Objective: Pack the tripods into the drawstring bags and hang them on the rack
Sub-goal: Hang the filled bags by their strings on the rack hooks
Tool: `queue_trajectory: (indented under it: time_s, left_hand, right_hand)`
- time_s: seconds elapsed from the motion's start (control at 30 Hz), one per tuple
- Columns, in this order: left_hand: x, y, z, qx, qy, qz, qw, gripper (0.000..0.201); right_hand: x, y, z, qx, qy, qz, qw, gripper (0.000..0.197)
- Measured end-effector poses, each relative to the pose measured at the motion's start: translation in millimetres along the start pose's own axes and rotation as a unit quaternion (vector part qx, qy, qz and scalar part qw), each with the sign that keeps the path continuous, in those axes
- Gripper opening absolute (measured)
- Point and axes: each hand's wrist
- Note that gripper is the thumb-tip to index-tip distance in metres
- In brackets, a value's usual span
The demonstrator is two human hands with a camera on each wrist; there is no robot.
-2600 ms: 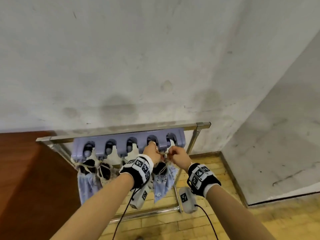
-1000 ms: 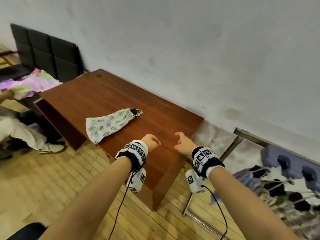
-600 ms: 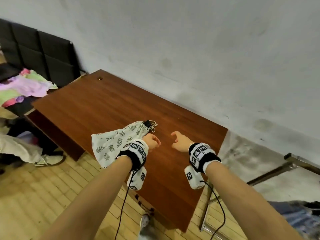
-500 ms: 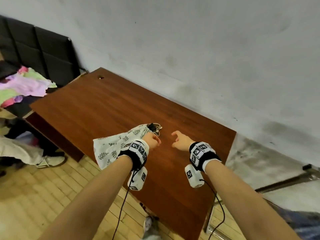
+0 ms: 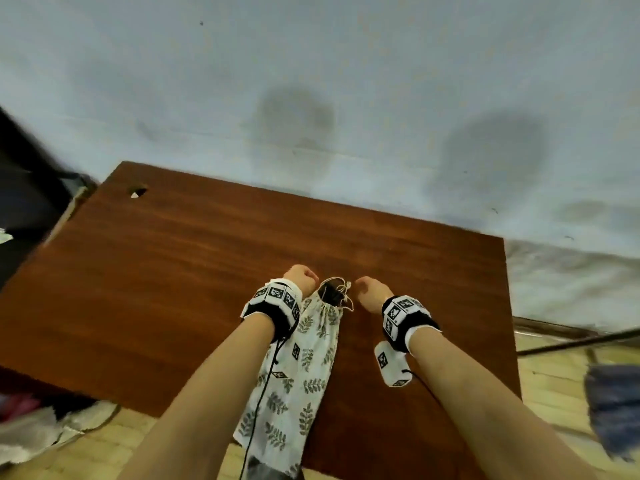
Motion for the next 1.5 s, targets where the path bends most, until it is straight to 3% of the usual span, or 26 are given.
queue_trajectory:
  time_s: [0.13, 0.33, 0.5, 0.57, 0.67, 0.73, 0.83, 0.97, 1.03, 1.1, 1.17, 1.23, 1.33, 1.43, 1.5]
  left_hand:
    - [-0.5, 2.3, -47.4, -0.003, -0.096, -0.077, 0.992, 0.032]
    - [18.5, 0.6, -90.3, -0.013, -0.148, -0.156, 0.977, 0.038]
    - [32.8, 4.4, -107.6, -0.024, -0.186, -0.184, 0.965, 0.041]
    - [35.8, 5.4, -113.0, -0.040, -0.196, -0.195, 0.960, 0.043]
    - [36.3, 6.7, -118.9, -0.083, -0.215, -0.196, 0.953, 0.056]
    - [34.4, 9.1, -115.3, -0.104, -0.223, -0.197, 0.949, 0.062]
    - [33.8, 9.5, -117.1, -0.095, -0.246, -0.202, 0.943, 0.061]
    - [24.1, 38.8, -89.5, -0.066, -0.265, -0.142, 0.951, 0.038]
    - [21.8, 52.1, -74.0, -0.046, -0.271, -0.106, 0.956, 0.018]
    - [22.6, 61.8, -59.1, -0.087, -0.294, -0.011, 0.952, 0.004]
    - [24.9, 74.4, -39.9, -0.116, -0.317, 0.051, 0.940, 0.014]
    - [30.7, 92.4, -18.6, -0.097, -0.347, 0.047, 0.932, 0.021]
    - [36.9, 131.8, 18.1, -0.049, -0.378, 0.050, 0.923, 0.020]
    - [48.6, 172.8, 47.4, 0.001, -0.447, -0.038, 0.894, 0.016]
    - [58.9, 196.4, 66.7, 0.018, -0.459, -0.103, 0.882, 0.018]
  right_hand:
    - [32.2, -9.2, -21.5, 0.110, -0.013, -0.078, 0.991, 0.039]
    - [58.3, -26.6, -29.9, 0.212, 0.038, -0.193, 0.957, 0.033]
    - [58.6, -34.3, -40.3, 0.288, 0.058, -0.364, 0.884, 0.023]
    - [54.2, -32.9, -39.7, 0.282, 0.036, -0.405, 0.869, 0.025]
    - [48.0, -26.1, -32.0, 0.224, 0.007, -0.445, 0.867, 0.012]
    - [44.8, -23.7, -23.7, 0.218, -0.013, -0.505, 0.835, 0.006]
    - [36.6, -18.9, -10.3, 0.225, 0.001, -0.565, 0.794, 0.014]
    - [6.5, -15.3, 21.9, 0.163, 0.043, -0.561, 0.811, 0.024]
    - [-10.9, -13.0, 39.8, 0.149, 0.068, -0.579, 0.799, 0.028]
    - [-26.9, -11.4, 56.9, 0.127, 0.073, -0.604, 0.783, 0.032]
    - [-40.9, -8.5, 78.7, 0.099, 0.062, -0.605, 0.788, 0.033]
    - [-52.2, -6.2, 100.8, 0.079, 0.070, -0.599, 0.794, 0.033]
    - [-68.5, 0.7, 134.4, 0.043, 0.109, -0.632, 0.766, 0.036]
    - [-88.0, 12.2, 169.5, 0.016, 0.139, -0.669, 0.730, 0.036]
    - [-96.7, 22.1, 196.9, 0.015, 0.167, -0.663, 0.729, 0.036]
Point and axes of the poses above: each hand's wrist, its own z-axis away from the middle knuckle, its own x-axis out of the palm, y = z × x, and after that the axes turned 15 degrees about z, right-handed
